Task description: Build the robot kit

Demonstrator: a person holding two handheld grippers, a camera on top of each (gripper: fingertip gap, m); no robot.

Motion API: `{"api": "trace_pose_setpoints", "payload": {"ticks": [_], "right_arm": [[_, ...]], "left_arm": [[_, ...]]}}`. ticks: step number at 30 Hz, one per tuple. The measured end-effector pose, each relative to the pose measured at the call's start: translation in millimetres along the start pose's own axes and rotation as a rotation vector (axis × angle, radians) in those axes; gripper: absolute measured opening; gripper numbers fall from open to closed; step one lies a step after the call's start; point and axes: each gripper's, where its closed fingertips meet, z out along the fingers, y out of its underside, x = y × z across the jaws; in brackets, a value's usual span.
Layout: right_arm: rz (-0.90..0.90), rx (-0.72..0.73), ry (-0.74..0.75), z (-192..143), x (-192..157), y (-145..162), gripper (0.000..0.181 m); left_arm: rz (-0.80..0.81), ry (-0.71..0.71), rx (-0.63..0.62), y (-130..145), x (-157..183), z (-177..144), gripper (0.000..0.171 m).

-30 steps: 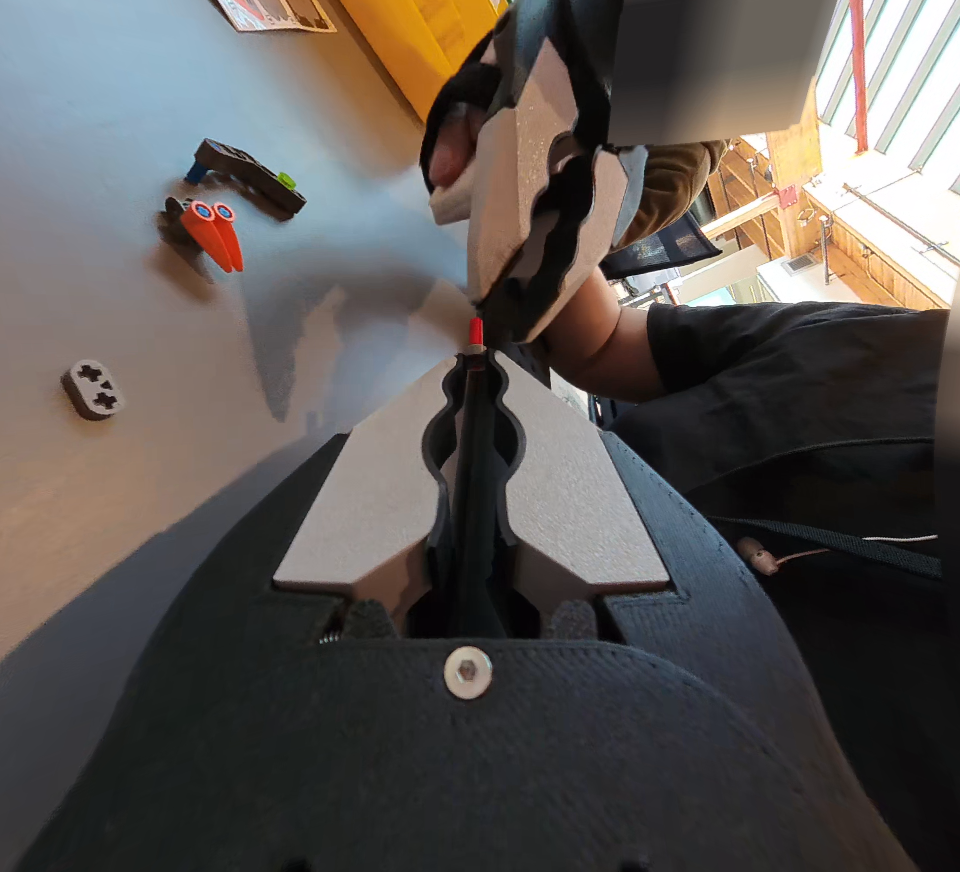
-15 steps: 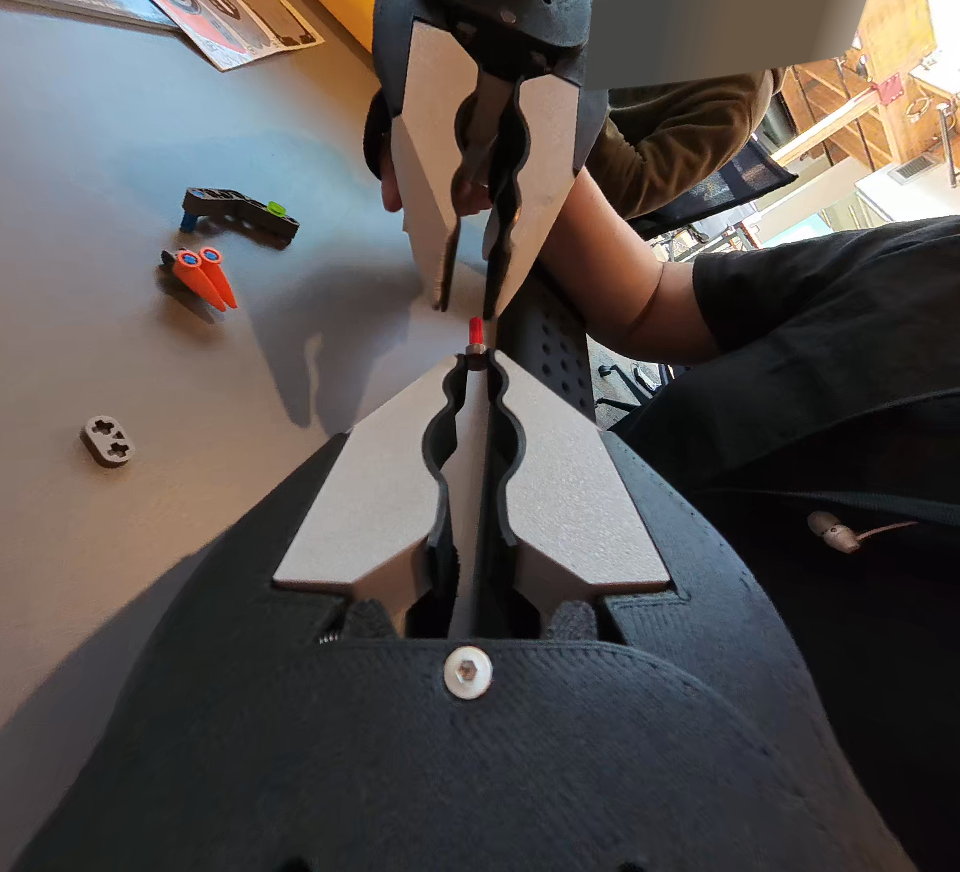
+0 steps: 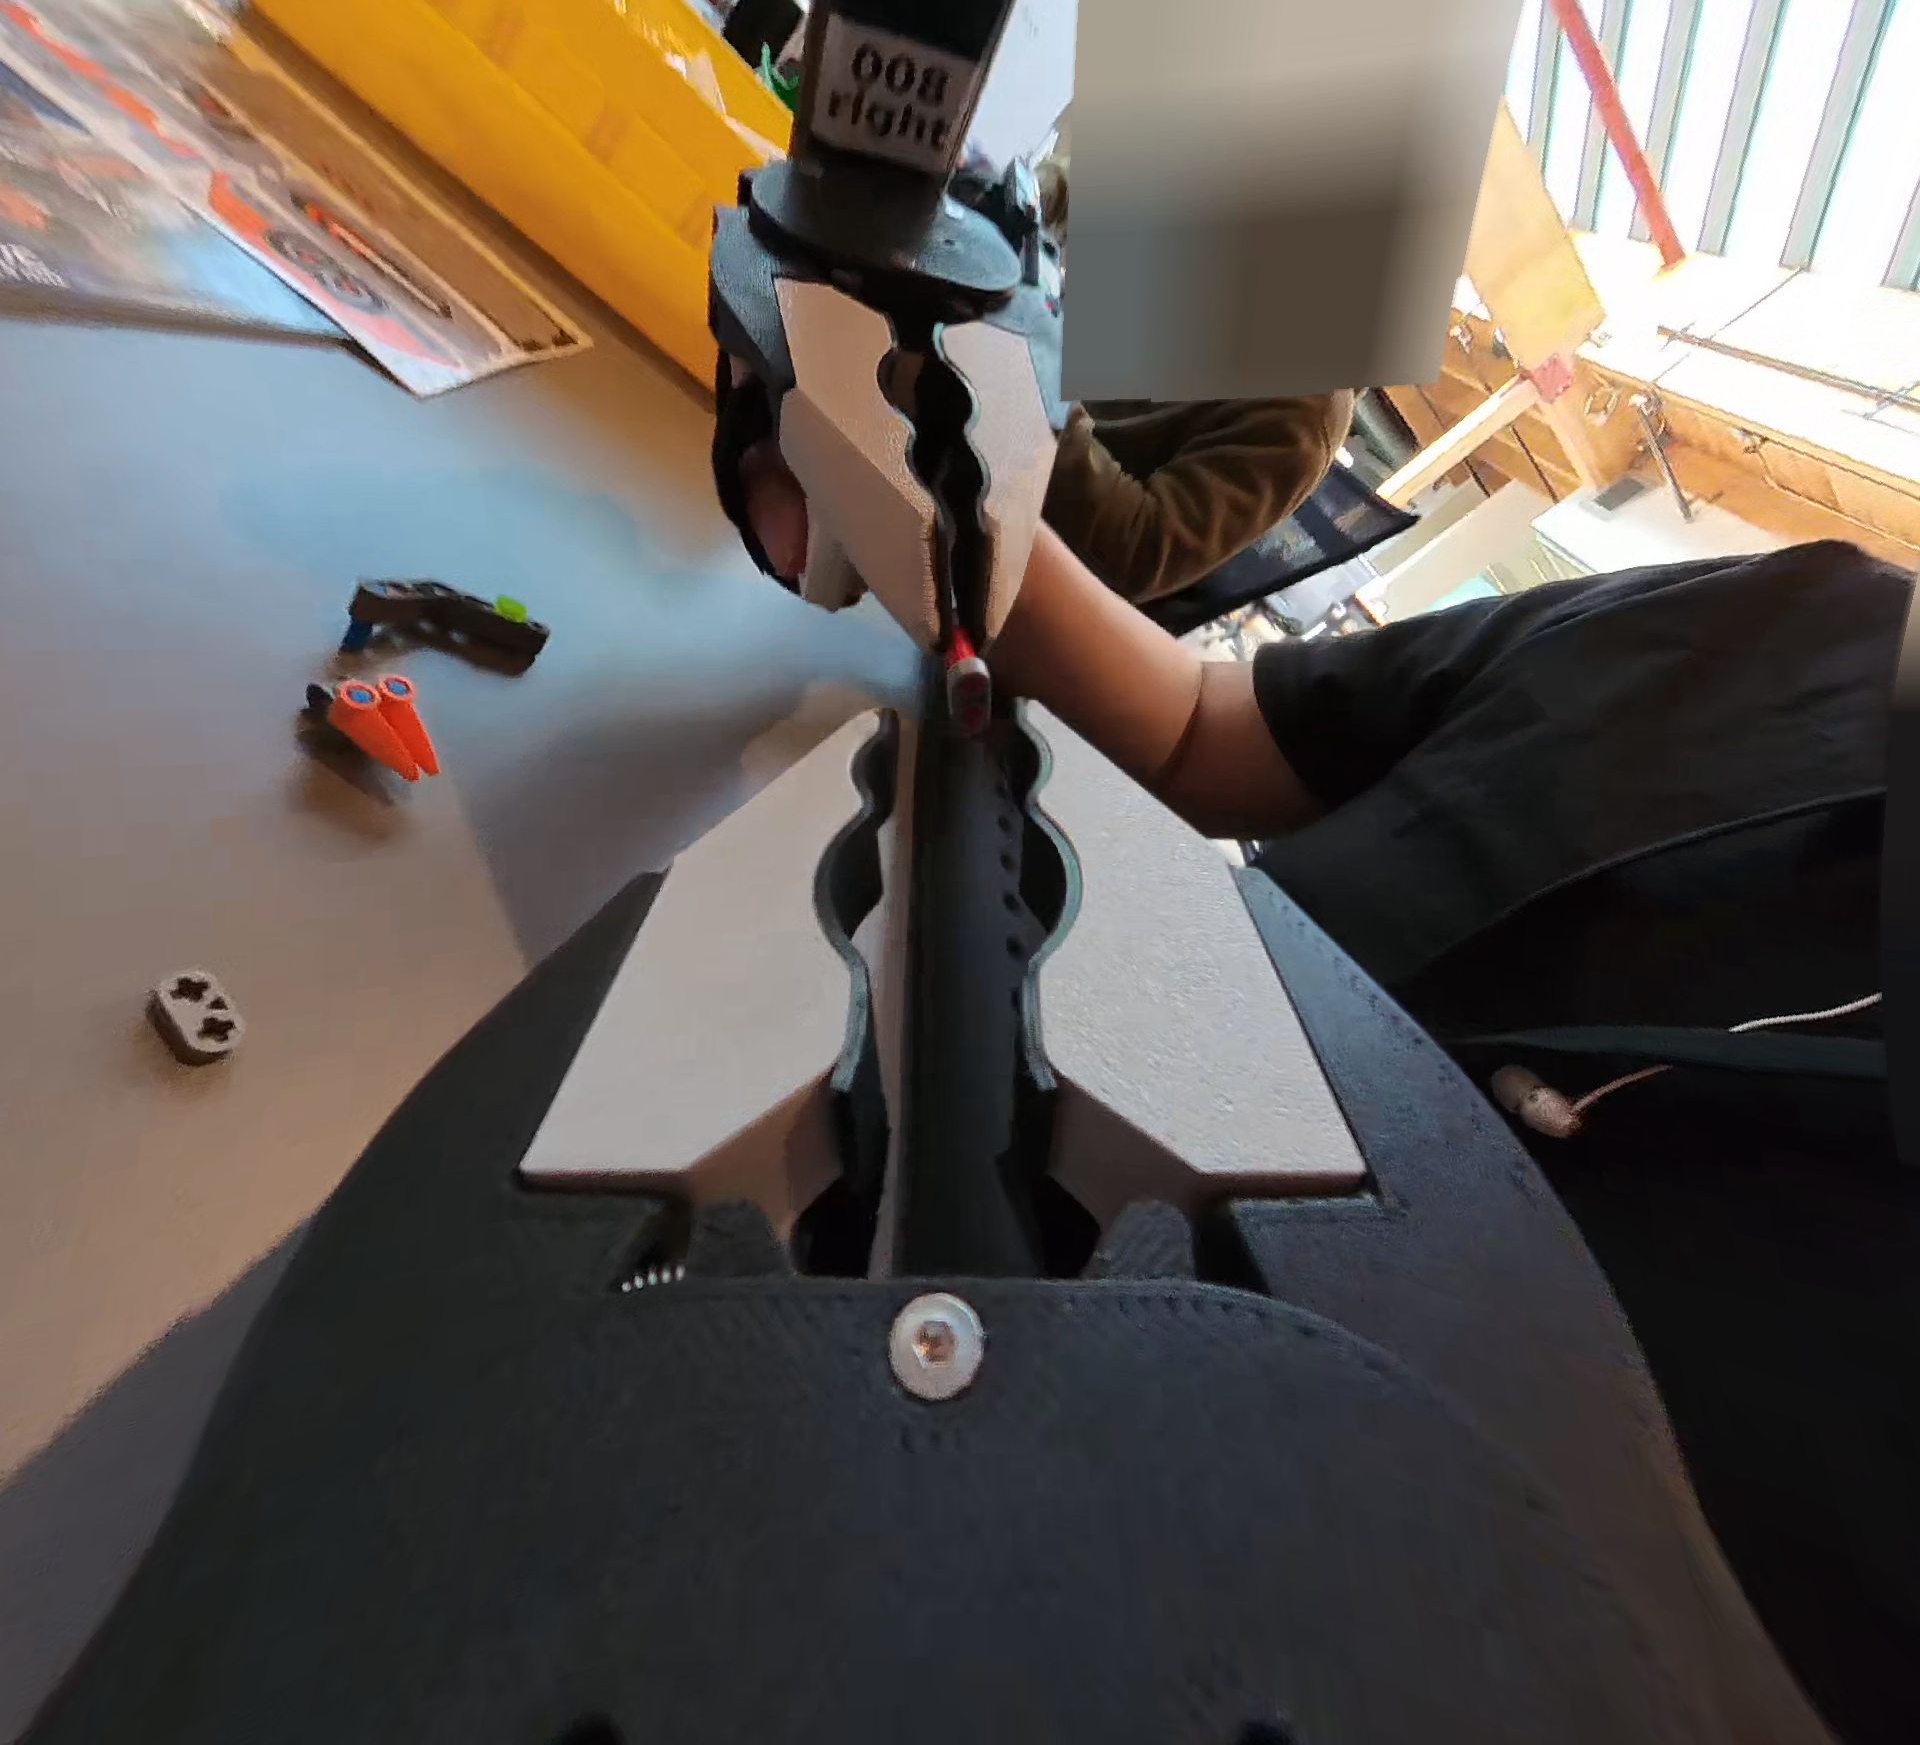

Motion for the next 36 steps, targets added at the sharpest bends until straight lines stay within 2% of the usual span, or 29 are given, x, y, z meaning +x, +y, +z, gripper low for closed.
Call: {"api": "trace_pose_setpoints", "payload": {"ticks": [5,10,15,18,25,36], "right_arm": [[-0.014,0.059,0.007,-3,1,-9,0.004],[-0.035,0.058,0.042,-1,5,-9,0.003],[-0.045,0.081,0.072,-1,9,-13,0.004],[-0.05,0.088,0.087,-1,11,-14,0.004],[-0.056,0.087,0.108,-1,14,-14,0.004],[-0.058,0.085,0.136,1,19,-13,0.004]], "left_arm": [[0.085,-0.029,0.102,-18,5,-9,0.015],[-0.017,0.023,0.179,-25,3,-11,0.013],[-0.022,-0.007,0.17,-22,-3,-8,0.01],[-0.011,-0.026,0.169,-22,-6,-9,0.001],[-0.022,-0.019,0.208,-27,-6,-11,0.004],[-0.021,-0.047,0.202,-25,-11,-12,0.0]]}}
